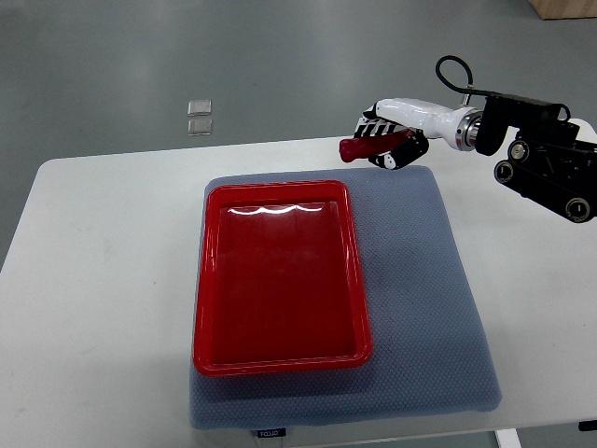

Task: Place red pepper on red tray

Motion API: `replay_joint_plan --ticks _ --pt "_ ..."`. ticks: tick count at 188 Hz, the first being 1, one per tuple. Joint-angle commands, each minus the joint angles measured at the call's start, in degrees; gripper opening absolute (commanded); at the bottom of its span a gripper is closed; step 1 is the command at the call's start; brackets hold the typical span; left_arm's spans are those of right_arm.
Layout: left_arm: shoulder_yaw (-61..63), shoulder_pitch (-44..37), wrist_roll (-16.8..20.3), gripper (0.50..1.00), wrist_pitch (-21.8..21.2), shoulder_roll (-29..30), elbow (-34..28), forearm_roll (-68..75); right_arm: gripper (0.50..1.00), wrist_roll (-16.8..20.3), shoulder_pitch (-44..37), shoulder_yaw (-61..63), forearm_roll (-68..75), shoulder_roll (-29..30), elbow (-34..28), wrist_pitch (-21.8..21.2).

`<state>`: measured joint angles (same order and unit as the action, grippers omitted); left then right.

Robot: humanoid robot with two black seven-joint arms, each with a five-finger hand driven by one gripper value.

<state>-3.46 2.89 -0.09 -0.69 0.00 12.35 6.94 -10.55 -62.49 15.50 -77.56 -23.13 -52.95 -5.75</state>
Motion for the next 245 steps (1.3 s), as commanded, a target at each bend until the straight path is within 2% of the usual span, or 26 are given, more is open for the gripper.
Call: replay_joint_plan --ticks 1,11,12,22,32,33,39,57,58,76,161,162,169,170,171,172,173,174,175,178,196,206,232,245 --pt "-0.15 0.01 0.00 1.000 0.08 0.00 -0.05 0.00 0.500 0.70 -0.18 -0.47 -0.13 5.11 -0.05 -0.05" --pt "-0.15 0.01 0.00 1.000 0.08 0.00 -0.05 0.00 0.500 0.70 -0.18 -0.47 -0.13 5.11 -0.05 -0.05" --pt "-0.15 0.01 0.00 1.000 -0.01 0.00 -0.05 0.00 0.500 0.70 -0.09 -0.82 -0.13 7.90 0.56 0.04" --pt "-0.23 0.01 0.00 1.000 -0.01 0.00 -0.05 0.00 0.500 0.88 0.08 -0.91 -0.22 11.00 1.36 0.21" --pt "-0.23 0.01 0.00 1.000 -0.01 0.00 -0.05 0.00 0.500 0.88 0.09 -0.91 -0.22 11.00 1.36 0.21" --pt "-0.15 0.01 0.00 1.000 -0.01 0.00 -0.05 0.00 0.500 1.23 0.43 -1.00 -0.48 14.05 2.75 0.21" --pt "-0.15 0.01 0.00 1.000 0.07 0.00 -0.05 0.00 0.500 1.23 0.61 -1.17 -0.75 15.83 3.82 0.21" --pt "-0.06 0.01 0.00 1.000 0.08 0.00 -0.05 0.00 0.500 1.23 0.88 -1.96 -0.92 17.86 5.14 0.21" --pt "-0.06 0.01 0.00 1.000 0.08 0.00 -0.05 0.00 0.500 1.23 1.66 -3.71 -0.92 19.95 6.53 0.82" --pt "0.03 0.01 0.00 1.000 0.08 0.00 0.13 0.09 0.500 1.14 2.63 -5.48 -1.01 22.60 7.86 1.01" --pt "0.03 0.01 0.00 1.000 0.08 0.00 0.04 0.00 0.500 0.97 5.10 -7.50 -1.27 23.13 8.30 2.24" --pt "0.03 0.01 0.00 1.000 0.08 0.00 0.04 0.00 0.543 0.97 5.10 -7.50 -1.27 23.13 8.30 2.15" --pt "0.03 0.01 0.00 1.000 0.08 0.00 0.04 0.00 0.590 0.97 5.10 -7.50 -1.27 23.13 8.30 2.24" --pt "0.03 0.01 0.00 1.000 0.08 0.00 0.04 0.00 0.613 0.88 5.10 -7.50 -1.27 23.13 8.30 2.15" --pt "0.03 0.01 0.00 1.000 0.08 0.00 0.04 0.00 0.613 0.88 5.10 -7.50 -1.27 23.13 8.30 2.15" --pt "0.03 0.01 0.00 1.000 0.08 0.00 0.04 0.00 0.641 0.96 5.10 -7.41 -1.27 23.13 8.30 2.23" --pt "0.03 0.01 0.00 1.000 0.08 0.00 0.04 0.00 0.641 0.97 5.10 -7.41 -1.27 23.13 8.30 2.24" --pt "0.03 0.01 0.00 1.000 -0.01 0.00 0.04 0.00 0.672 0.88 5.10 -7.41 -1.27 23.13 8.30 2.15" --pt "0.03 0.01 0.00 1.000 -0.01 0.00 0.04 0.00 0.672 0.88 5.10 -7.41 -1.27 23.13 8.30 2.15" --pt "0.03 0.01 0.00 1.000 0.08 0.00 0.04 0.00 0.717 0.88 5.10 -7.41 -1.27 23.13 8.30 2.24" --pt "-0.06 0.01 0.00 1.000 0.08 0.00 -0.05 0.00 0.819 0.97 5.10 -7.24 -1.27 23.13 8.65 2.15" --pt "-0.15 0.01 0.00 1.000 -0.01 0.00 -0.05 0.00 0.854 0.88 5.10 -7.24 -1.10 23.13 8.74 2.15" --pt "-0.15 0.01 -0.09 1.000 0.08 0.00 -0.14 0.00 0.864 0.88 5.10 -7.15 -1.10 23.13 8.92 1.97" --pt "-0.15 0.01 -0.08 1.000 0.08 0.00 -0.14 0.00 0.895 0.88 4.83 -6.80 -1.01 23.04 8.83 1.80"
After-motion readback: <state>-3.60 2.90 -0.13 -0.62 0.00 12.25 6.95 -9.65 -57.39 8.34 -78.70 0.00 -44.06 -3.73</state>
